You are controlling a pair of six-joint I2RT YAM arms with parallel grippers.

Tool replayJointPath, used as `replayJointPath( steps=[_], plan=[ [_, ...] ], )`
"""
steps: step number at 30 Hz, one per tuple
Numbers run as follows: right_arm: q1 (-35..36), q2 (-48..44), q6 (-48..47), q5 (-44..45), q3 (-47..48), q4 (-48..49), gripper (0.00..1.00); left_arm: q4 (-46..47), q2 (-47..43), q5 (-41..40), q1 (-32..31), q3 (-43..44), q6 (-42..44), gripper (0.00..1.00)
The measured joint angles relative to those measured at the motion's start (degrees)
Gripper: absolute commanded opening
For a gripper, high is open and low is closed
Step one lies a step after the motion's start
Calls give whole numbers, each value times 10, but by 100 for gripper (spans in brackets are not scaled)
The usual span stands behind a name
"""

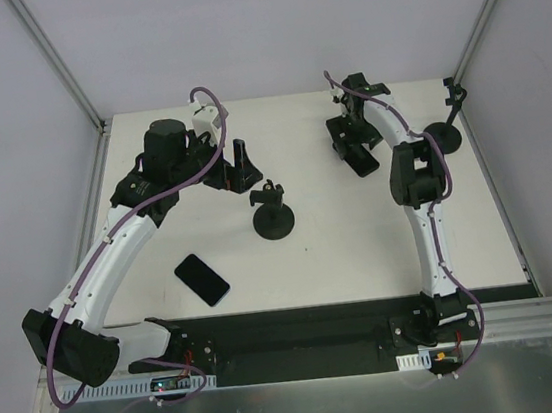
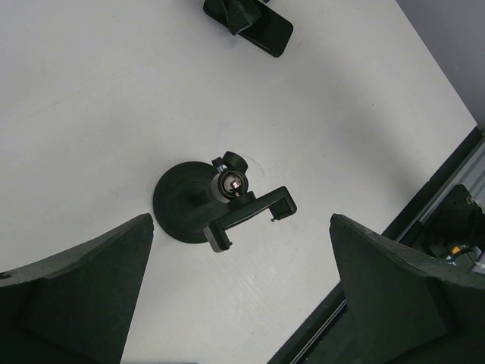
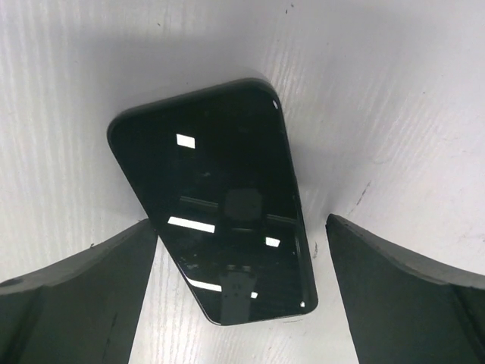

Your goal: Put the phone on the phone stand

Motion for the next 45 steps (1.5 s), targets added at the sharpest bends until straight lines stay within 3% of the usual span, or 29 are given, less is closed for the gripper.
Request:
replayJointPath(
  steps=[19,30,38,43,45],
  plan=[
    [-1,22,-13,-25,32,-45,99,0,0,4,0,0,0,99],
    [0,23,-19,-19,35,-48,58,0,0,4,0,0,0,99],
    [8,-5,-9,-16,-17,-17,29,0,0,4,0,0,0,99],
    [14,-51,5,-24,-102,35,17,1,-3,4,0,0,-1,99],
    [19,-76,10,-27,-147,56,8,2,-6,4,0,-2,-3,99]
  ],
)
